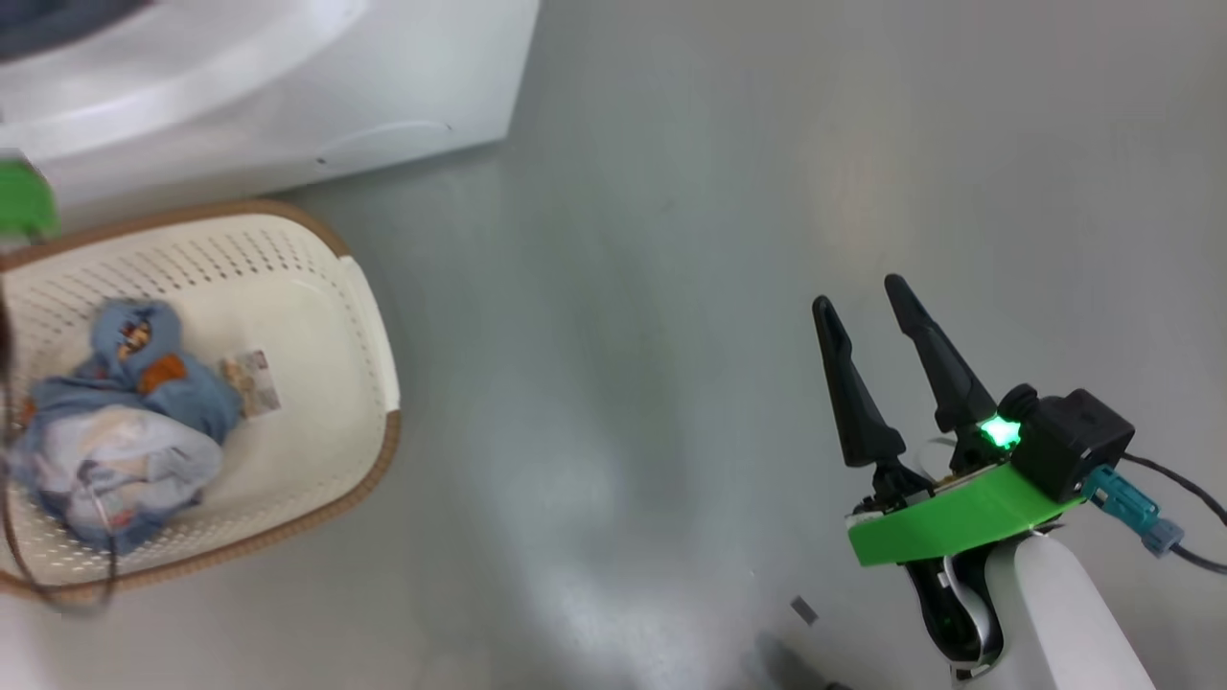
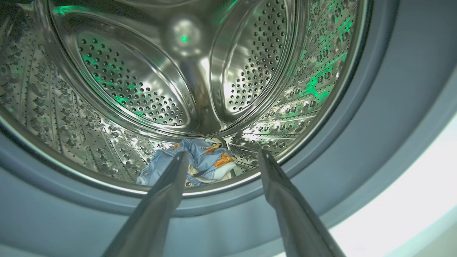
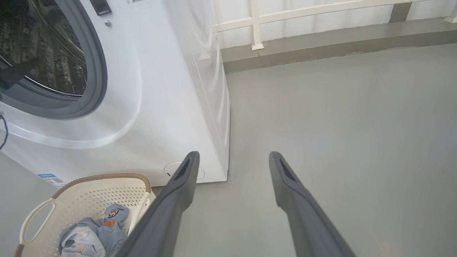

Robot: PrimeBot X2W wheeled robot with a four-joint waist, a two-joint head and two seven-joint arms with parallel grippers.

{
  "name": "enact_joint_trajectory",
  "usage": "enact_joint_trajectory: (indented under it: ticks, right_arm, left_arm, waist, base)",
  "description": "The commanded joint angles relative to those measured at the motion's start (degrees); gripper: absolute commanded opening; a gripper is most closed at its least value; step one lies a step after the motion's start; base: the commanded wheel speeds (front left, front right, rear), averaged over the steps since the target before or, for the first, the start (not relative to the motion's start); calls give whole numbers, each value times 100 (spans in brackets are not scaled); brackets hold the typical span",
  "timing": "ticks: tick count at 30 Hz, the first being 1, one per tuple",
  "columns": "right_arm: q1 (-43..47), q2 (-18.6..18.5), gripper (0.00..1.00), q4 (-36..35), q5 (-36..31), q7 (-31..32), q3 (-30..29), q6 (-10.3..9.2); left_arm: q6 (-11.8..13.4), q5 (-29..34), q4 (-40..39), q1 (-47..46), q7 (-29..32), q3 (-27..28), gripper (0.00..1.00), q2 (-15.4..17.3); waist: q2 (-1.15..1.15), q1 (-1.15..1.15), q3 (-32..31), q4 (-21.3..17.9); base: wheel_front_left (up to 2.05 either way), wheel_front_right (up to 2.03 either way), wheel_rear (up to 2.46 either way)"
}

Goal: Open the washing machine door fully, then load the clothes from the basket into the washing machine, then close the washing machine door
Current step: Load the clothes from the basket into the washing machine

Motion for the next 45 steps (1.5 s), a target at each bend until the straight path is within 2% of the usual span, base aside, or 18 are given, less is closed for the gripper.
enact_joint_trajectory:
  ticks: [1, 11, 16, 22, 27, 34, 45]
  right_arm:
    - [215, -14, 100, -99, -70, -68, 84, 16]
    - [428, -14, 100, -17, -321, -68, -80, 16]
    - [590, -14, 100, 71, -472, -68, -145, 16]
    - [814, -14, 100, 143, -666, -68, -229, 16]
    - [1029, -14, 100, 187, -782, -38, -279, 16]
    - [1294, -14, 100, 29, -868, 144, -295, 16]
    - [1687, -14, 100, -266, -894, 417, -329, 16]
  left_arm:
    - [159, -57, -451, 448, -60, 213, 100, 244]
    - [1094, -71, -2652, 2897, -102, 440, 100, 200]
    - [1385, -42, -3268, 3858, -163, 365, 100, 28]
    - [1604, -8, -3614, 4752, -267, 204, 100, -209]
    - [1646, -101, -3615, 5279, -315, 87, 100, -391]
    - [1636, -130, -3558, 5812, -365, -10, 100, -452]
    - [1603, -145, -3379, 6121, -389, -238, 100, -593]
  waist:
    - [0, 0, -346, 208]
    - [0, 0, -891, 506]
    - [0, 0, -1236, 664]
    - [0, 0, -1695, 862]
    - [0, 0, -2093, 1025]
    - [0, 0, -2497, 1162]
    - [0, 0, -3017, 1312]
  base:
    - [0, 0, 0]
    - [0, 0, 0]
    - [0, 0, 0]
    - [0, 0, 0]
    - [0, 0, 0]
    - [0, 0, 0]
    - [0, 0, 0]
